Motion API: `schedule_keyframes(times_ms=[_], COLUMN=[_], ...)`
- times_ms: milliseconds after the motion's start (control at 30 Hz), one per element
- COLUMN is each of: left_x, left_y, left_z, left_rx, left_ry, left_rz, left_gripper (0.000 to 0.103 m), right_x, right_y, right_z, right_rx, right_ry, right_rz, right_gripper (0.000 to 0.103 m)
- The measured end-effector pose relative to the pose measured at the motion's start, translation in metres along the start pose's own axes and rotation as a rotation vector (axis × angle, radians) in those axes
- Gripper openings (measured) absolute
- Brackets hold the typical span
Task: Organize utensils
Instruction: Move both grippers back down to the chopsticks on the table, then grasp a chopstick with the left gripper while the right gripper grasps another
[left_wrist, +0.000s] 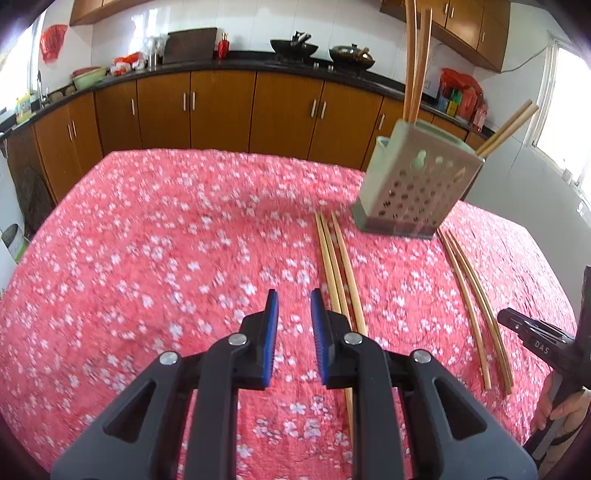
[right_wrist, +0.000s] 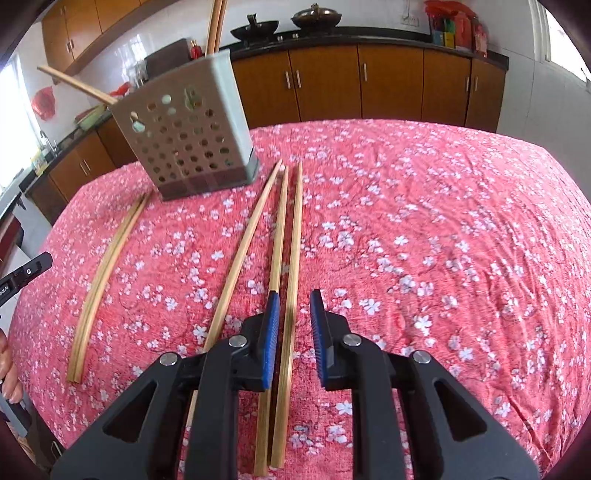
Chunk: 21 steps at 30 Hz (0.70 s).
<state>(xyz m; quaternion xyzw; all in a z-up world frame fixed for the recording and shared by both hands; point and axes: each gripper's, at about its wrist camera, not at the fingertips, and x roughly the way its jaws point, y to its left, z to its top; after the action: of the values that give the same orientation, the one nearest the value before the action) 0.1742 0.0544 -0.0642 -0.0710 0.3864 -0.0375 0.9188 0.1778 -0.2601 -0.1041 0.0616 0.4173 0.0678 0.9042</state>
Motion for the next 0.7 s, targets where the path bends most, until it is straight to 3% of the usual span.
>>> schedule_keyframes(times_ms=[167, 267, 500, 700], left_x=[0.009, 0.013, 0.020, 0.029], left_y=[-0.003, -0.005, -0.018, -0.029], left_z=[-0.007, -0.010, -0.021, -0.031], left_rx=[-0.003, -0.003, 0.033, 0.092], left_ry=[0.036, 0.055, 0.091, 0.125], left_rz=[-0.024, -0.044, -0.089, -0.082], left_gripper=[0.019, 0.019, 0.017, 0.014], right_x=[0.011, 0.010, 0.009, 0.007], right_y=[-0.002, -0.004, -0.034, -0.037], right_z=[-0.003, -0.003, 0.001, -0.002], right_rx=[-0.005, -0.023, 0.093, 0.079], right_ry=[0.024, 0.019, -0.004, -0.008], right_rz=[-0.013, -0.035, -0.111, -0.120], right_gripper=[0.017, 0.008, 0.008, 0.008])
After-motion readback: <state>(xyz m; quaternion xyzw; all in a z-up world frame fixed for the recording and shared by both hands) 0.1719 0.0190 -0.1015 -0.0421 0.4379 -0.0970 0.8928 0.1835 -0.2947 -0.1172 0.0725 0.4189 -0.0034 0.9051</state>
